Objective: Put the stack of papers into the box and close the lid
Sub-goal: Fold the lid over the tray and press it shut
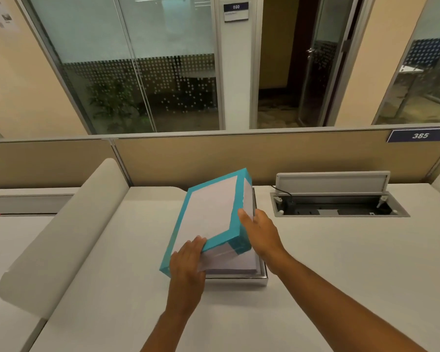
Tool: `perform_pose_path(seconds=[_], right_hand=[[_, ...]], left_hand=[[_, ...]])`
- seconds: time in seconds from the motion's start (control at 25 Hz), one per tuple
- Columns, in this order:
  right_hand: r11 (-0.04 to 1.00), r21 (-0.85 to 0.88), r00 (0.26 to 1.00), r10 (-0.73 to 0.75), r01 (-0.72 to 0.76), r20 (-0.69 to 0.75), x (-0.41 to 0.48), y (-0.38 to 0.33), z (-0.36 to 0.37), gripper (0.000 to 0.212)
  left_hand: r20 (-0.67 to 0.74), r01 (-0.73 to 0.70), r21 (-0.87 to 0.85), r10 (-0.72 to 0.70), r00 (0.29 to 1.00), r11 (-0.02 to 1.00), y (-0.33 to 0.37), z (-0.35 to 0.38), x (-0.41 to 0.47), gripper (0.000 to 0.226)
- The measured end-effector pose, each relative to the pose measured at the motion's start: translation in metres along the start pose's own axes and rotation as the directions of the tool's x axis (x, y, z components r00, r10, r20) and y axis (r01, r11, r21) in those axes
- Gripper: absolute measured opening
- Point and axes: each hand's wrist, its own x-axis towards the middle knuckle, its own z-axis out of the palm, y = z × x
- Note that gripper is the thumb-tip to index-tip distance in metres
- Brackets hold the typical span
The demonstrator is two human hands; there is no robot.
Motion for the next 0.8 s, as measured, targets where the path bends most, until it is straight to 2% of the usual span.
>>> perform_pose_path(seconds=[0.12,0.2,0.28,0.36,0.4,0.44,0.52,0.56,0.6,0.8], right_hand=[[0.989,-0.072,0.992,0.125,-0.126,-0.012,0.008,0.014,-0.004,0.043],[0.980,-0.107,0.985,0.165,-0.169,-0.046,0.013,0.028,-0.006,0.034],[0.976,-0.088,0.977,0.192,-0.200,-0.090,0.018,0.041,-0.010,0.030],[0.971,-0.076,0.968,0.218,-0.228,-0.124,0.021,0.050,-0.014,0.026],[0.967,-0.086,0.965,0.225,-0.238,-0.134,0.022,0.055,-0.015,0.023],[0.964,-0.101,0.963,0.231,-0.245,-0.137,0.024,0.060,-0.016,0.020],[0.954,-0.141,0.960,0.247,-0.264,-0.129,0.025,0.070,-0.018,0.017],[0.947,-0.162,0.958,0.258,-0.276,-0.122,0.025,0.074,-0.018,0.017],[0.941,-0.186,0.958,0.265,-0.282,-0.114,0.025,0.077,-0.018,0.017],[0.916,-0.308,0.966,0.246,-0.257,-0.076,0.019,0.094,-0.015,0.019]], left_hand=[[0.139,-0.031,0.081,0.019,0.990,0.996,0.002,0.005,-0.004,0.081],[0.285,0.011,0.091,-0.037,0.958,0.996,0.000,0.002,-0.003,0.095],[0.328,0.085,0.081,-0.107,0.939,0.993,-0.005,-0.002,0.001,0.100],[0.192,0.268,-0.023,-0.259,0.947,0.963,-0.012,-0.007,0.008,0.082],[0.126,0.402,-0.105,-0.389,0.913,0.910,-0.015,-0.010,0.012,0.069],[0.120,0.535,-0.177,-0.521,0.845,0.826,-0.019,-0.013,0.017,0.061],[0.254,0.741,-0.242,-0.696,0.671,0.626,-0.029,-0.015,0.024,0.057],[0.329,0.795,-0.261,-0.724,0.606,0.547,-0.034,-0.014,0.027,0.050],[0.377,0.822,-0.275,-0.731,0.569,0.499,-0.037,-0.013,0.027,0.043],[0.376,0.822,-0.269,-0.731,0.570,0.502,-0.043,-0.011,0.022,0.034]])
